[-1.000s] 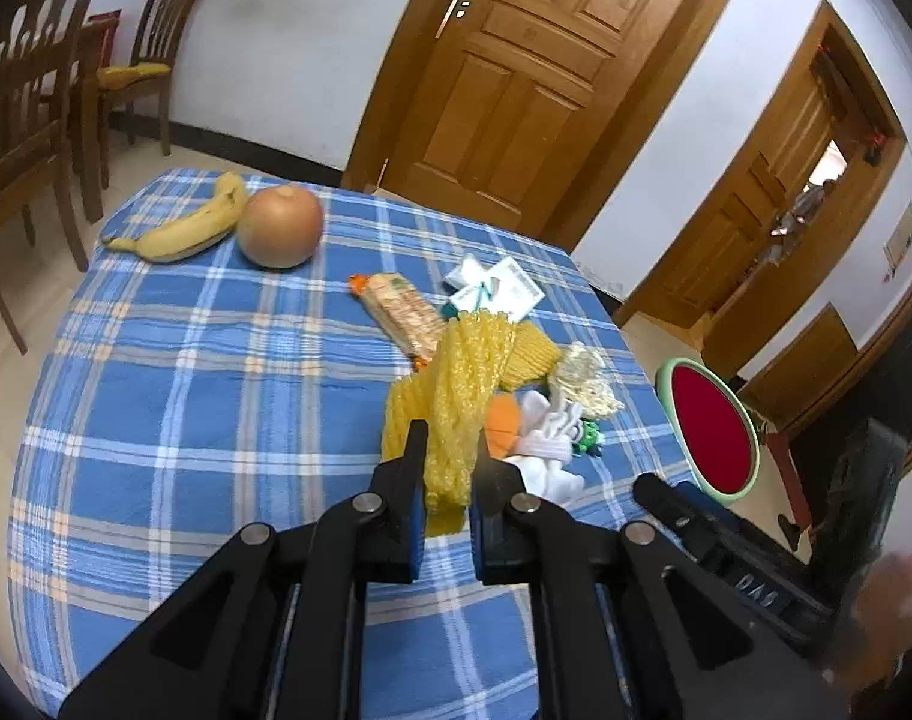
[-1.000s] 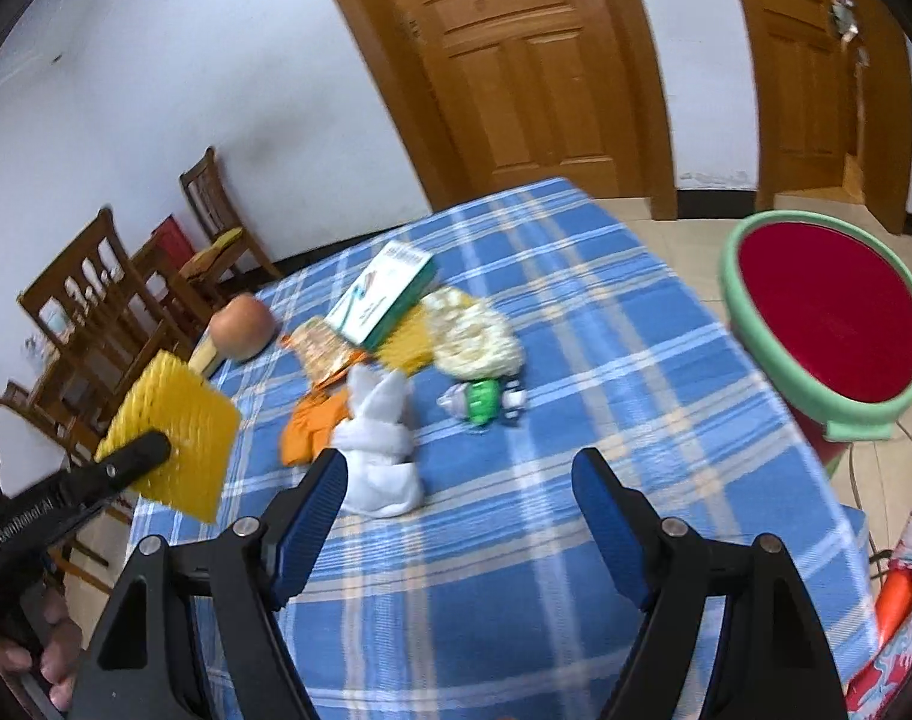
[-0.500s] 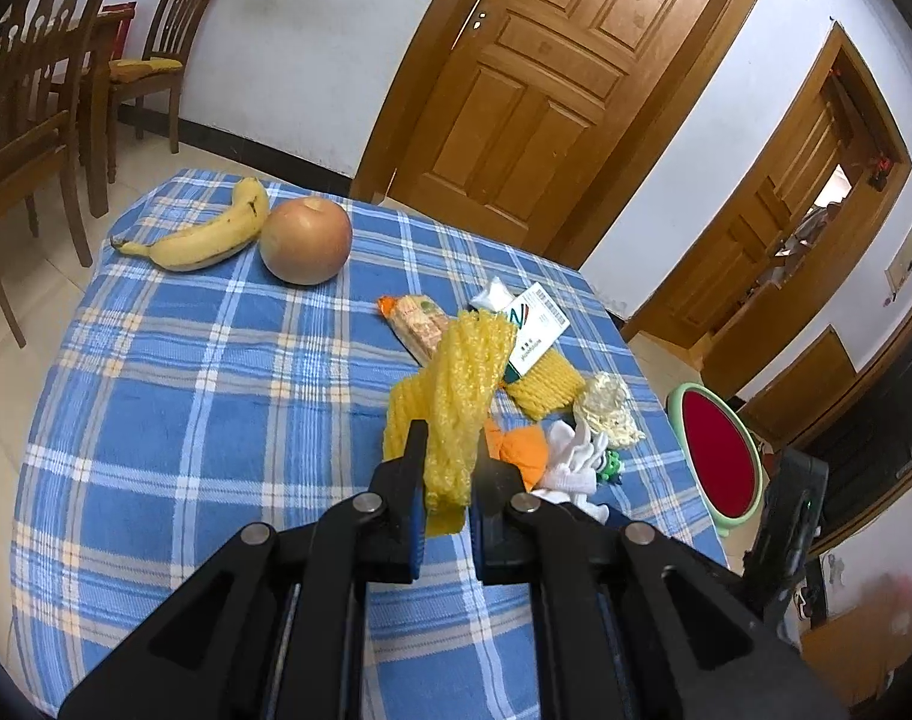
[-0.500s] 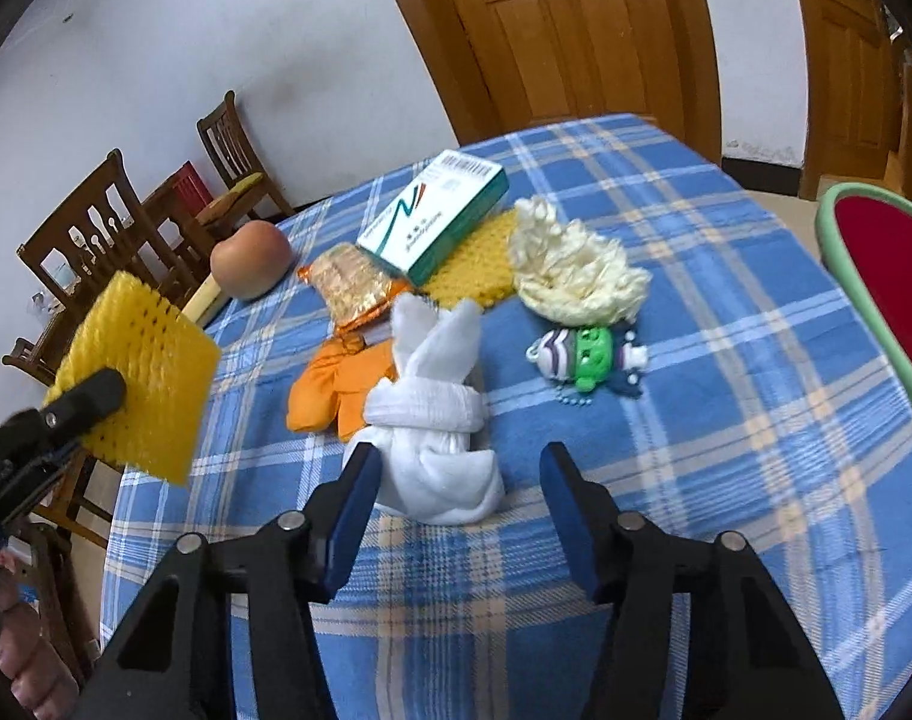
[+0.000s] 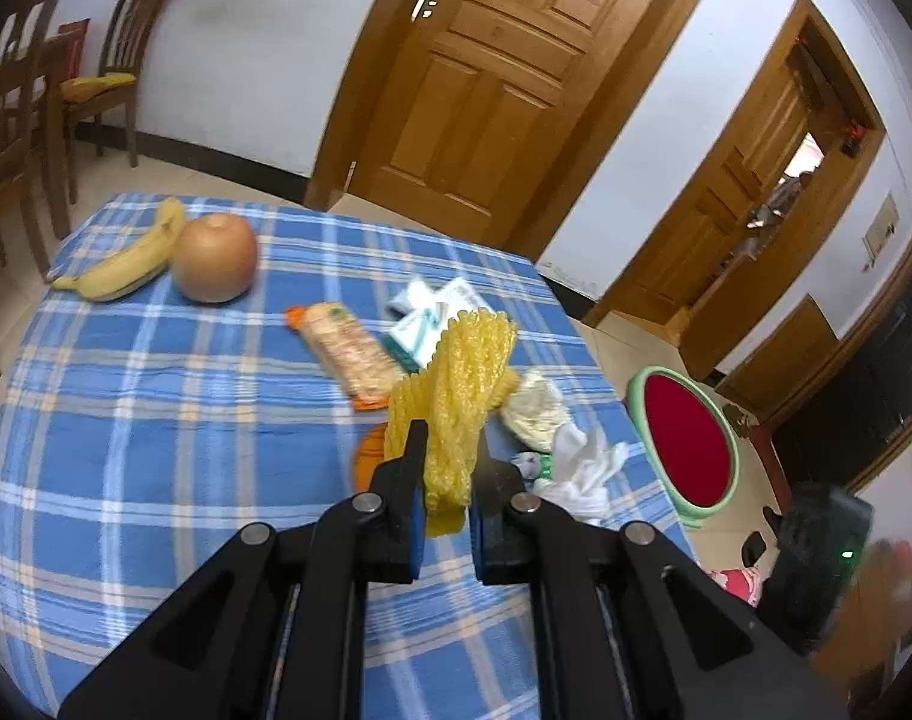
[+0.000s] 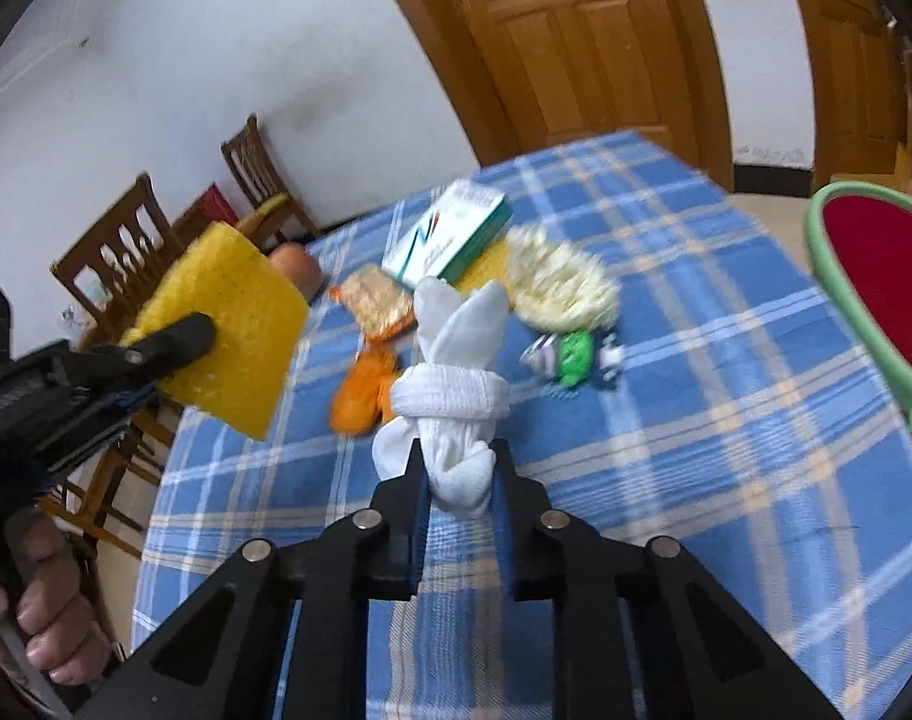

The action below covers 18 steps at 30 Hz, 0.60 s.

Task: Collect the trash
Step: 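Grasp the yellow foam net with the left tool while the right tool grasps white gloves, then carry the foam net and gloves over the red bucket and open both tools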

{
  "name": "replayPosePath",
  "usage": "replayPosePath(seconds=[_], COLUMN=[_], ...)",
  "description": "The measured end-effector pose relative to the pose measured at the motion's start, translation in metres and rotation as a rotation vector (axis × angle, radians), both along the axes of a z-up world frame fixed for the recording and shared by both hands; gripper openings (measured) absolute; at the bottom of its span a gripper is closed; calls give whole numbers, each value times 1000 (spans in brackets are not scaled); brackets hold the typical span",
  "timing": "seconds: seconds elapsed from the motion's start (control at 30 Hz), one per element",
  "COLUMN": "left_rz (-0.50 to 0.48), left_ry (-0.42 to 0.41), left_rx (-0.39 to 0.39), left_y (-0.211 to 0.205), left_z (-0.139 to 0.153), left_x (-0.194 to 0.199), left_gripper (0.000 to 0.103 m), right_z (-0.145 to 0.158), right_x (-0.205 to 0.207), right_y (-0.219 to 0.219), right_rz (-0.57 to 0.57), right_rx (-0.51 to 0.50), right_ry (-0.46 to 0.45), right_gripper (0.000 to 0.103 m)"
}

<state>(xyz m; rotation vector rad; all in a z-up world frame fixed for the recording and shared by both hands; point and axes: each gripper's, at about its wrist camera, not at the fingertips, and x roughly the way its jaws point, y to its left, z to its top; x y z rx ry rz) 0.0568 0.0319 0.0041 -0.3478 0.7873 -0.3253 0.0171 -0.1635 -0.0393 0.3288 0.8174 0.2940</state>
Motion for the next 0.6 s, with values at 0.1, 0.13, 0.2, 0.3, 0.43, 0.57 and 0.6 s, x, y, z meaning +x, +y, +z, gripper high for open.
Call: replayPosePath(seconds=[0.1,0.13,0.2,0.3,0.43,0.57,0.6], left_rz=[-27,-37,-59,-95,-139,-202,-216], left_ry=[-7,-10,-17,-33,-49,-53,-58], left_rx=[3,5,10,18,34,43,46], left_y=[-14,-19,-31,-50,-79,-113,-121], left_z=[5,7,10,17,24,29,30], left_x=[2,3,5,8,12,19,20], left_gripper=[10,10,10,10,10,10,10], right_z=[14,18,26,33,39,43,43], right_x=[-9,-11,-15,-19,-25,-30,-31], right_y=[-19,-26,-39,-63,-92,-123,-132], right_rz=[-46,-66,-104,-174,-255,-328,-345], right_rx=[-2,-2,1,1,0,9,14], right_ry=[-48,-62,-85,-106,-133,-158,-159], right_gripper=[20,20,20,20,20,20,20])
